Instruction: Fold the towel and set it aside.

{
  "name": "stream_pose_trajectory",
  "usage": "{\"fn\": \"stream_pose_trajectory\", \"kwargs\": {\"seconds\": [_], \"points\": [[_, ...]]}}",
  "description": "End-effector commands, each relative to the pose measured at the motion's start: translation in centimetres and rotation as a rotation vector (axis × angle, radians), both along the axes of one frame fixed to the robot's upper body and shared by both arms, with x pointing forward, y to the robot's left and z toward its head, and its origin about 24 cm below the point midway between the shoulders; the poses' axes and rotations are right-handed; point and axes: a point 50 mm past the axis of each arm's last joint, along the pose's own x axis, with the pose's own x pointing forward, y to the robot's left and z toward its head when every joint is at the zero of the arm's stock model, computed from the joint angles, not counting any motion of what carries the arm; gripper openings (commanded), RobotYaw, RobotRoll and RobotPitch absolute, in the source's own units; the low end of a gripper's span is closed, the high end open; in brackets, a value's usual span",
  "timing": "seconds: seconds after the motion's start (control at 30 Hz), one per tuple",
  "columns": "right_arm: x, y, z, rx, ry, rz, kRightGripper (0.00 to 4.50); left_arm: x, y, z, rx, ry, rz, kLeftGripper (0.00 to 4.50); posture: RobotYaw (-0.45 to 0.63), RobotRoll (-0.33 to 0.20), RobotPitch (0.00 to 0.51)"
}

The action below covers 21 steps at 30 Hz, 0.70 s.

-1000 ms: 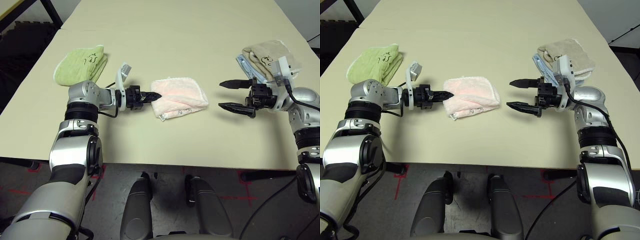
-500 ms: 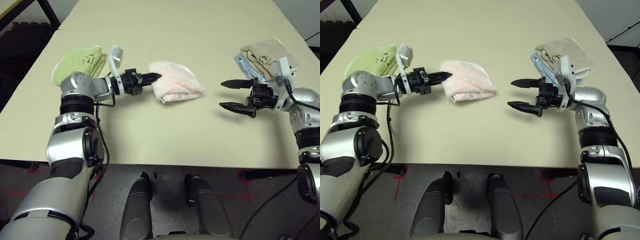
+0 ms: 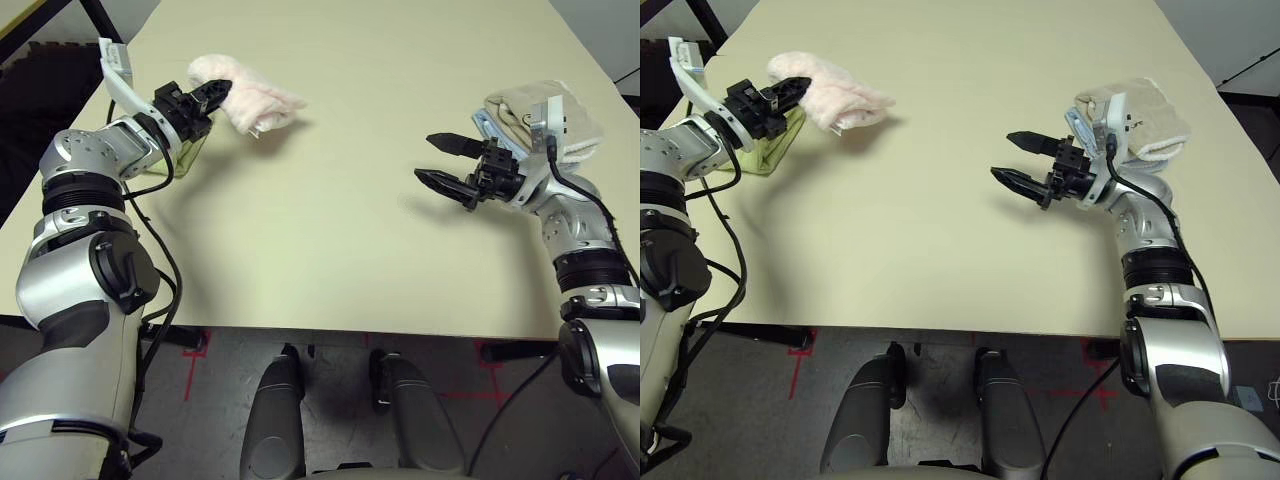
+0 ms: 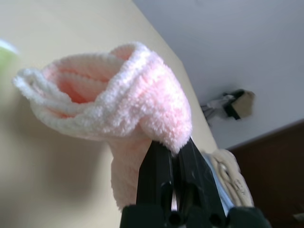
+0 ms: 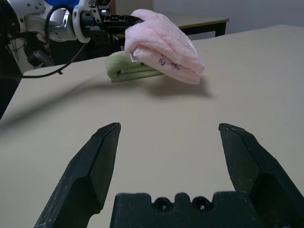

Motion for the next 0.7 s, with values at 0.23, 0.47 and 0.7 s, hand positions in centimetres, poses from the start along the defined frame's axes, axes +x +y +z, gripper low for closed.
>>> {"fn": "stream_pose_trajectory", "kwargs": {"seconds": [0.23, 0.47, 0.7], "points": [[0.1, 0.7, 0.6, 0.008, -0.018, 0.022, 4.50, -0.1, 2.9, 3.0, -0.057, -0.183, 0.243, 0.03, 0.04, 0.000, 0.203], [-0.2, 0.7, 0.5, -0.001, -0.016, 0.031, 4.50, -0.3, 3.9, 4.2, -0.106, -0.269, 0.350, 0.03, 0.03, 0.000, 0.205], [-0.4, 0.5, 0.3, -0.010, -0.010, 0.024, 4.50, -0.2, 1.8, 5.9, -0.235, -0.346, 0.163, 0.03, 0.03, 0.000, 0.206]]}}
